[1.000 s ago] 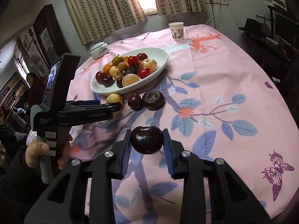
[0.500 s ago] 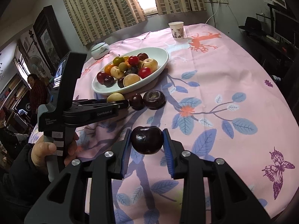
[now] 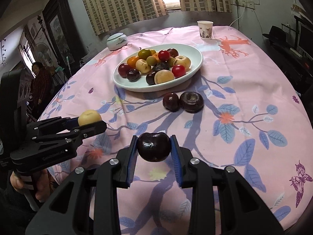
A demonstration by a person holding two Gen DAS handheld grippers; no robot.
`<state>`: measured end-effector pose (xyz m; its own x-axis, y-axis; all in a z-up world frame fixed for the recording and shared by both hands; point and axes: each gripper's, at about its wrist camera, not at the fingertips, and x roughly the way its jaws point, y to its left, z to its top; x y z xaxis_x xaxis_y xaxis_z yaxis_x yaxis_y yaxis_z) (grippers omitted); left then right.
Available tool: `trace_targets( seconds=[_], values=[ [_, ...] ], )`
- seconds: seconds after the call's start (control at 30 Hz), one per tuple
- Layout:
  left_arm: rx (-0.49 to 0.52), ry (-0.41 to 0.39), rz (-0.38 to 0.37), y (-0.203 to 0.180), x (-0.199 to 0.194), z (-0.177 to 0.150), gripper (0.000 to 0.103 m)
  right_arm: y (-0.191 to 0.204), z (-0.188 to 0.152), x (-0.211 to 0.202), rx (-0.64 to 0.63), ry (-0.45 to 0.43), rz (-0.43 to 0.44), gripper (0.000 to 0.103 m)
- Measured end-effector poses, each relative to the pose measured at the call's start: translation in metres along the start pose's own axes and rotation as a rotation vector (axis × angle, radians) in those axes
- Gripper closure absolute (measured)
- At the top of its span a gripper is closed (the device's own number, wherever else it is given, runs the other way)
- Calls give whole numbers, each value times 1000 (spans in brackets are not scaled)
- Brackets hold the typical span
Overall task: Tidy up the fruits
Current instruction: 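Carry both fruits onto the white plate and open both tools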
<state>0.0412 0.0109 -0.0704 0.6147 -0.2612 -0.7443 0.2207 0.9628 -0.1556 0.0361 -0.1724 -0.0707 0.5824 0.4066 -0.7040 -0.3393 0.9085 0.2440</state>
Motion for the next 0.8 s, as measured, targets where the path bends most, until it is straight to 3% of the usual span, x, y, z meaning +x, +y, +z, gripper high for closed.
trace_targets(
  seconds=[0.2,0.33,0.53,0.8],
  values=[
    [-28,-33,48,29,-10,22,64,10,7,13,-40,44,2,70],
    [-1,-40,104,40,-5,67,64,13,43,18,-122,37,-21,70],
    [-29,8,133,50,42,141,64,1,116,60,-157,4,-53,70],
    [-50,86,119,57,94,160,63,-24,145,110,-72,59,-22,70]
  ],
)
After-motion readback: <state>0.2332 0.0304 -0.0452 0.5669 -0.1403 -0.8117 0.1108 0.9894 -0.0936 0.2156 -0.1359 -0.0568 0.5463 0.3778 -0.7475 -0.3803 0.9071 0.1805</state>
